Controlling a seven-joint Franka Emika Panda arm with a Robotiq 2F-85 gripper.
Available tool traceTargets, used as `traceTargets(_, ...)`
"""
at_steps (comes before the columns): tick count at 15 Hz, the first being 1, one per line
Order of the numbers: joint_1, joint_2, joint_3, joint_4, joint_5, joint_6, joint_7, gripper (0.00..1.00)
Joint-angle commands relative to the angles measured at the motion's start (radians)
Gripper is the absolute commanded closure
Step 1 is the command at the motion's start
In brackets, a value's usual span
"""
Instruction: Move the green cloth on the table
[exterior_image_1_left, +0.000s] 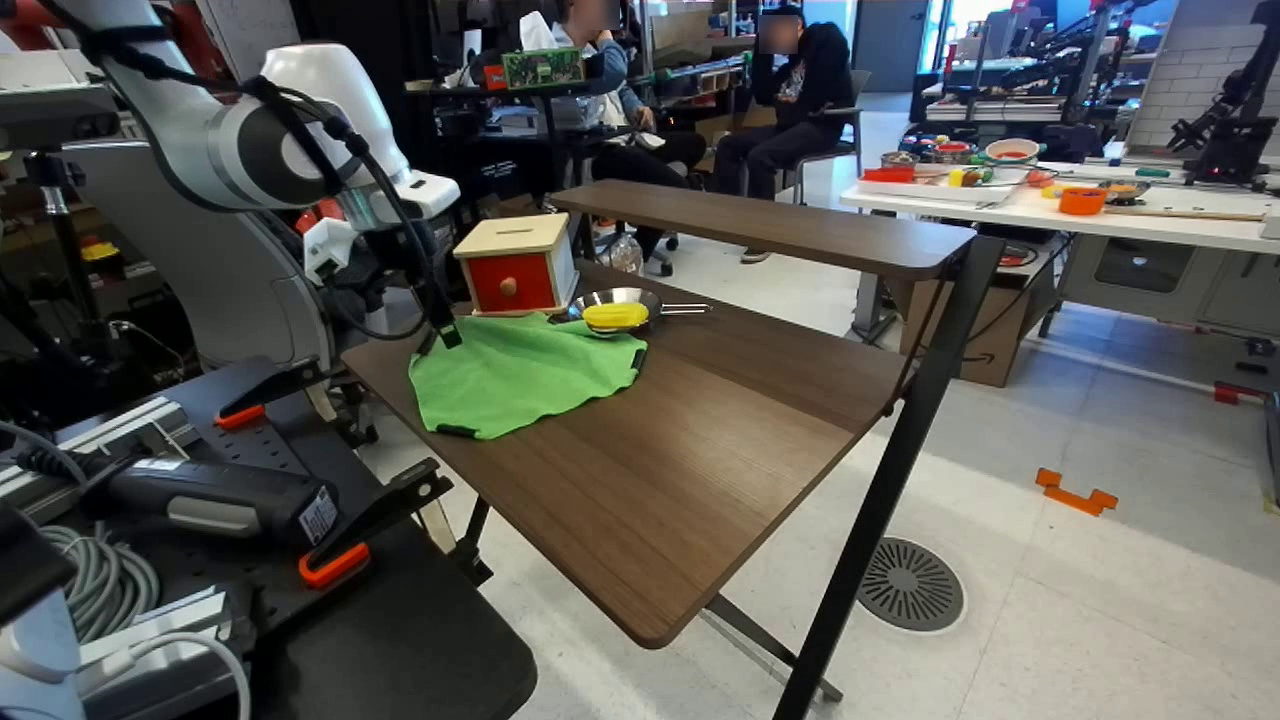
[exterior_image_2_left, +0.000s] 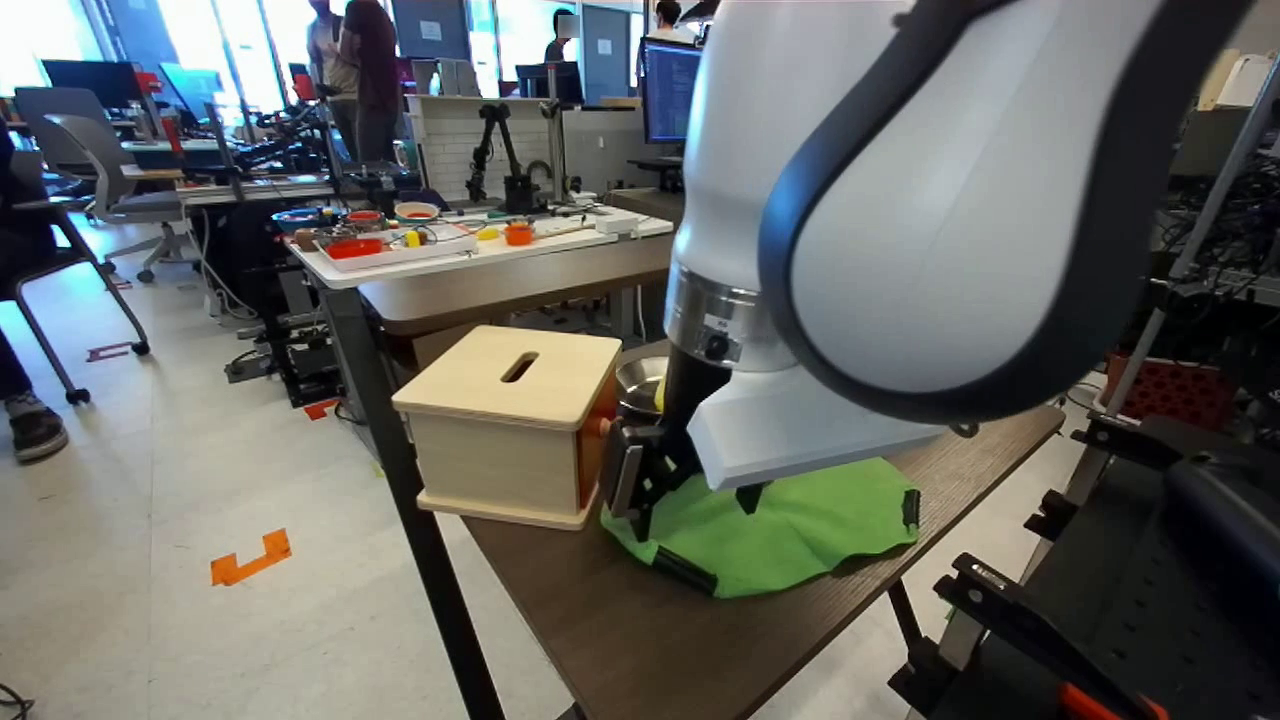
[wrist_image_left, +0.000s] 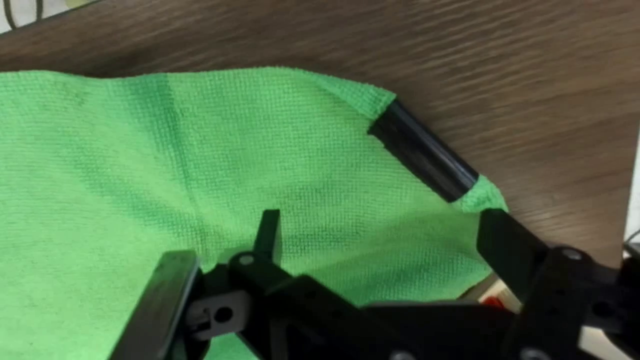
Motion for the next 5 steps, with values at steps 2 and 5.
traceTargets(2, 0.154, -0.196, -0.096, -0.273, 0.037, 0.222, -0.031, 0.0)
traceTargets(5, 0.103, -0.134, -0.048, -0.197, 0.091, 0.17, -0.064, 0.0)
